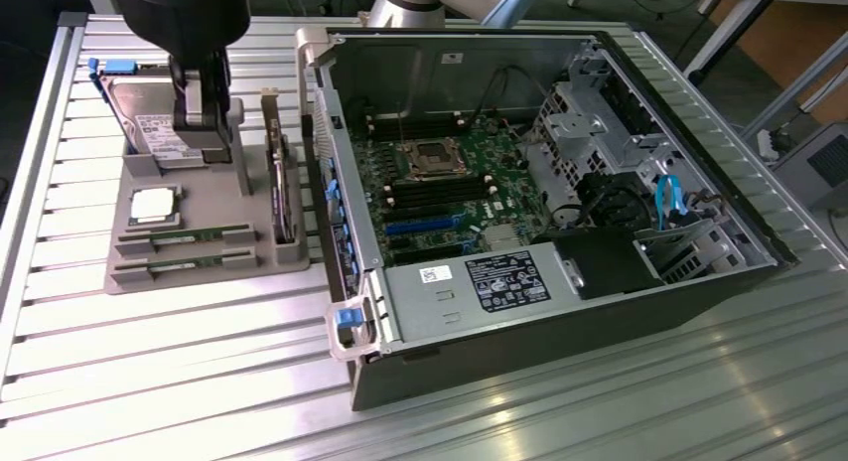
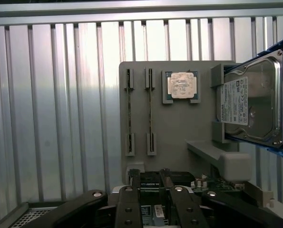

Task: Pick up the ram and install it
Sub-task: 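Pick up the ram and move it above insertion slot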

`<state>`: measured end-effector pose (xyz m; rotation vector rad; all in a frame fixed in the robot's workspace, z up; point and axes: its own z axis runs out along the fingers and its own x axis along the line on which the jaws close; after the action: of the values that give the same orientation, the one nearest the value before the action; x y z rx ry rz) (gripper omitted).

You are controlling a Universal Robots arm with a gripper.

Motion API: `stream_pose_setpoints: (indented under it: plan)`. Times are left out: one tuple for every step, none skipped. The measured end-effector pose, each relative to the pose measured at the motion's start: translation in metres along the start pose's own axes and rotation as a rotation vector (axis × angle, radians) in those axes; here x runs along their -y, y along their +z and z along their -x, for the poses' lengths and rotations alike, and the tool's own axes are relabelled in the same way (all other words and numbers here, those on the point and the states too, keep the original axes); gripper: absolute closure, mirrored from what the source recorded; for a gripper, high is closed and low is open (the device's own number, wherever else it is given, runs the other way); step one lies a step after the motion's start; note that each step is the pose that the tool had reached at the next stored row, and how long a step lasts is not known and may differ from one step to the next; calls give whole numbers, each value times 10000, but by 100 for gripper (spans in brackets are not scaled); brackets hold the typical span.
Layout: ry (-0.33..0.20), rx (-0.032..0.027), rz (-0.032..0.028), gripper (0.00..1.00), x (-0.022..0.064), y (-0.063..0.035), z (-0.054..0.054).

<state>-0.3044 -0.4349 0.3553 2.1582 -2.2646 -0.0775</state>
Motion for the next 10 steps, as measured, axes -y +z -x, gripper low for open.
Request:
stream_pose_setpoints:
  plan:
    - [0,0,1,70,0,3,0]
    - [0,1,0,70,0,6,0]
    - [1,0,0,70,0,8,0]
    - [0,0,0,70,1,14,-1]
    - [0,0,0,70,1,21,-1]
    - [0,0,0,70,1,29,-3]
    - [0,1,-1,70,2,35,-4]
    - [0,1,-1,70,2,39,-4]
    - [0,1,0,70,2,43,-5]
    - [0,0,0,70,2,46,-5]
